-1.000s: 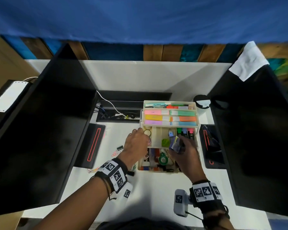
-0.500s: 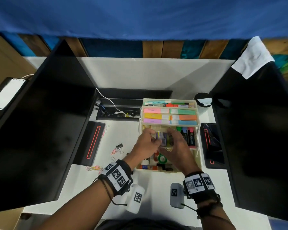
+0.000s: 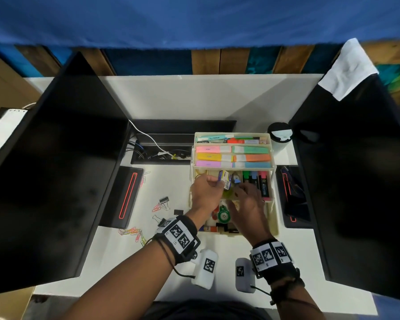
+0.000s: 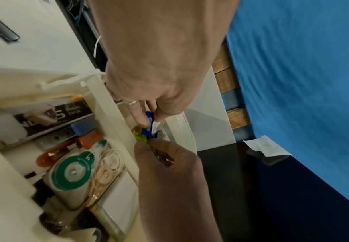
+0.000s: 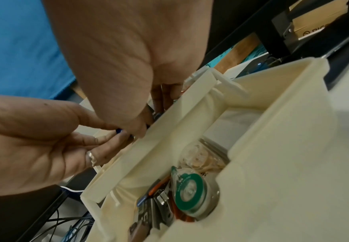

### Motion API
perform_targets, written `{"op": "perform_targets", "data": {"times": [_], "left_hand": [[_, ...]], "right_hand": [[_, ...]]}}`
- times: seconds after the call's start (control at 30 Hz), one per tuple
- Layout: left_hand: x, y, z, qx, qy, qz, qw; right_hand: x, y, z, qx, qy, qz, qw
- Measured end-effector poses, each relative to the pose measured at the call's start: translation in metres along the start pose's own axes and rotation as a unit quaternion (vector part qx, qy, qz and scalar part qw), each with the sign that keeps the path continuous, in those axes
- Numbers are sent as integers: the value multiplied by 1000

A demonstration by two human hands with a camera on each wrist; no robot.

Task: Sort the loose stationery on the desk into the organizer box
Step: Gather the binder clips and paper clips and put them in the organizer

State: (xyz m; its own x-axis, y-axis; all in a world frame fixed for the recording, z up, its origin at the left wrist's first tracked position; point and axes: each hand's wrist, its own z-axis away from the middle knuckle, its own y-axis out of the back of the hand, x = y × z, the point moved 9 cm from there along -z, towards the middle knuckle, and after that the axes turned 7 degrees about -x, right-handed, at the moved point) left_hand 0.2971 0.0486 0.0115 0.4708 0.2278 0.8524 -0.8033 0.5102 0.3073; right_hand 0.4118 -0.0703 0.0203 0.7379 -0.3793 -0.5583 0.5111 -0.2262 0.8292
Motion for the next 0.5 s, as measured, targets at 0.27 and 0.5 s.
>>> {"op": "perform_targets", "data": {"times": [0.27,0.5], "left_hand": [[22,-7,7,11,-74,-76,994],[32,-9,5,-5,-108,-210,972]], "right_hand": [[3,20,-10,91,-7,-45,995],[8,14,-13,90,-7,-46,995]]}}
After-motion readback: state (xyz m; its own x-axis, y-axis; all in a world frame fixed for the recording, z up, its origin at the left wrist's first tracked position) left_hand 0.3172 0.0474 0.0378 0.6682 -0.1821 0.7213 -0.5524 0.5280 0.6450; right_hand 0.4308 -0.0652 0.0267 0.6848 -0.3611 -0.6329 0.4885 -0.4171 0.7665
